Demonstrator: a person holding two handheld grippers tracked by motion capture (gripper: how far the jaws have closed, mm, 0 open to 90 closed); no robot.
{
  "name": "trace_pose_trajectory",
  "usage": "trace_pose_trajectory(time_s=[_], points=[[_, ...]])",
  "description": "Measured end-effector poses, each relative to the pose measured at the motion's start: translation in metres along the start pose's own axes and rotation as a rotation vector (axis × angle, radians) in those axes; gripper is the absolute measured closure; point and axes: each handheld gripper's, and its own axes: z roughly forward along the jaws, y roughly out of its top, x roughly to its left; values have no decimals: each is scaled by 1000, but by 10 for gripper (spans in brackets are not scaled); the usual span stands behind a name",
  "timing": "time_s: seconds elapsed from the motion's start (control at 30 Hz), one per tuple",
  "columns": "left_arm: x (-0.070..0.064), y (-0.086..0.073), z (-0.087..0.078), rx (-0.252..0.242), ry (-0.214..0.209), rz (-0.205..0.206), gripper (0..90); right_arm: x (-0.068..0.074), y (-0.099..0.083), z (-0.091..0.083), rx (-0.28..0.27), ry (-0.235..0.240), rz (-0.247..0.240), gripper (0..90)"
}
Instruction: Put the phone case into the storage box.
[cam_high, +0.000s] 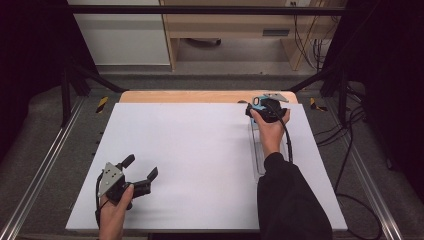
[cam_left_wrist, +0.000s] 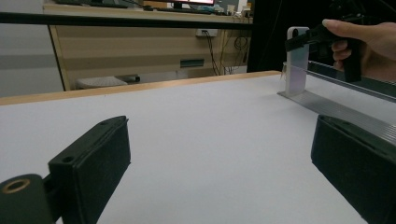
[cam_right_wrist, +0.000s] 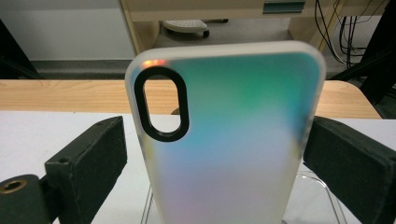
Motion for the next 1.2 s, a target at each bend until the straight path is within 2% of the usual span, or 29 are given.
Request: trace_pose_trajectory(time_s=[0.4, 1.2], points=[[2, 0, -2, -12, 18, -3, 22, -1, 6, -10, -7, 19, 5, 49], [1, -1, 0, -2, 19, 2, 16, -3, 11, -23, -2, 49, -6, 44]])
